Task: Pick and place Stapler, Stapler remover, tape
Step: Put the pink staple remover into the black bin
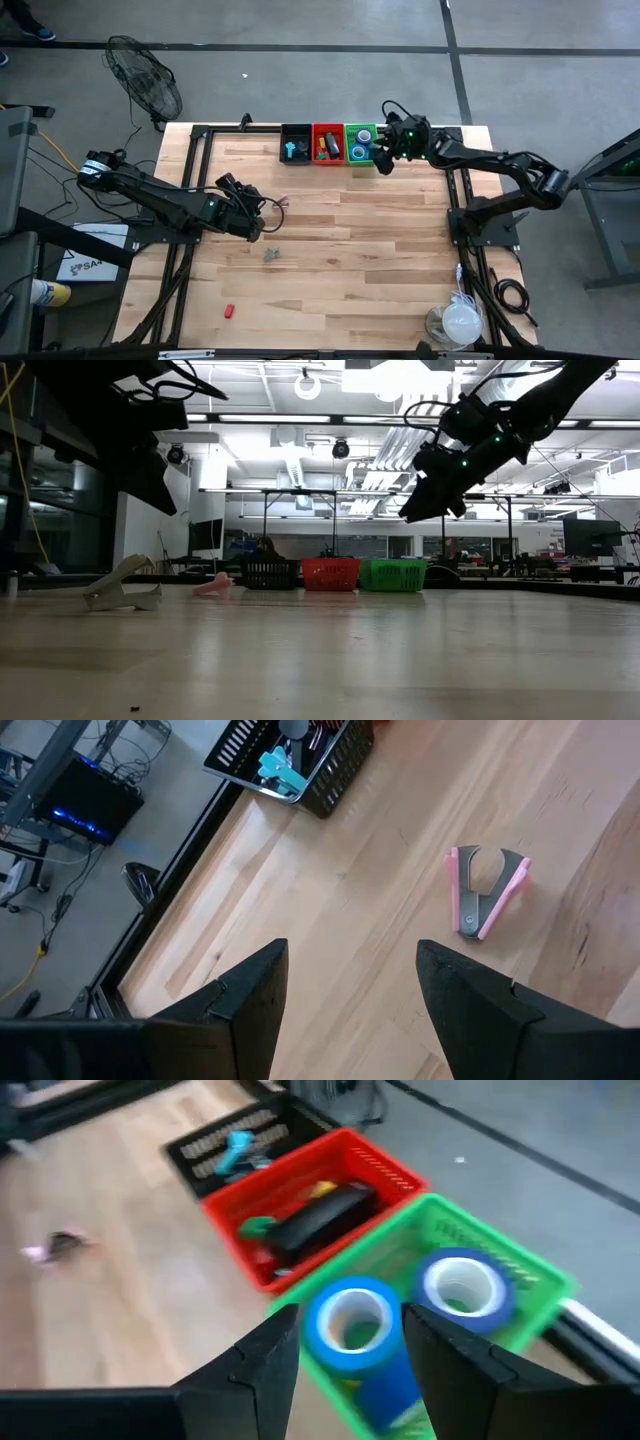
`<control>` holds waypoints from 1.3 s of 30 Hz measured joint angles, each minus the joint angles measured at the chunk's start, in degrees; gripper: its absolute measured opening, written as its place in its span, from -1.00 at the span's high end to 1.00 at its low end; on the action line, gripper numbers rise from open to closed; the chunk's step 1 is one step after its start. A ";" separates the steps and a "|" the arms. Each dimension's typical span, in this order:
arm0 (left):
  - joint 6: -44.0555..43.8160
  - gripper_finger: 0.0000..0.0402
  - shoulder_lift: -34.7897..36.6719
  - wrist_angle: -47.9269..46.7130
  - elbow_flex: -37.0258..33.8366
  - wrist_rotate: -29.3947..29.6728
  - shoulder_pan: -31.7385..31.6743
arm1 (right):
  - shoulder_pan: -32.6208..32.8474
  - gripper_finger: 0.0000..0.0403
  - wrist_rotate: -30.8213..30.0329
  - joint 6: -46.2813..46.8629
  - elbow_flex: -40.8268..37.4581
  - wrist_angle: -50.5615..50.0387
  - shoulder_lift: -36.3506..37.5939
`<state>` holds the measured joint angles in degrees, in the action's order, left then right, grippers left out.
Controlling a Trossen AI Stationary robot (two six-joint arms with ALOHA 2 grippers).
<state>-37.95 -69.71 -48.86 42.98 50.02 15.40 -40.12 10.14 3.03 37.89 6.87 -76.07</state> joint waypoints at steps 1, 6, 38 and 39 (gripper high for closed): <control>0.00 -0.08 0.00 0.00 0.00 0.00 0.00 | 0.70 0.15 0.77 0.43 0.00 0.00 0.00; 0.22 -0.08 -0.02 0.59 0.00 0.00 -0.02 | 5.57 0.15 3.62 1.02 0.00 0.23 0.00; 30.50 -0.08 -7.46 19.57 0.00 -29.23 -25.17 | 34.39 0.15 -8.88 -4.38 -0.20 10.11 0.00; 31.26 -0.08 -7.99 19.49 0.00 -30.19 -25.46 | 34.45 0.15 -9.11 -4.55 -0.20 9.71 0.00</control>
<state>-6.70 -77.71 -29.37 42.98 19.83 -10.06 -5.67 1.03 -1.52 37.69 16.58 -76.07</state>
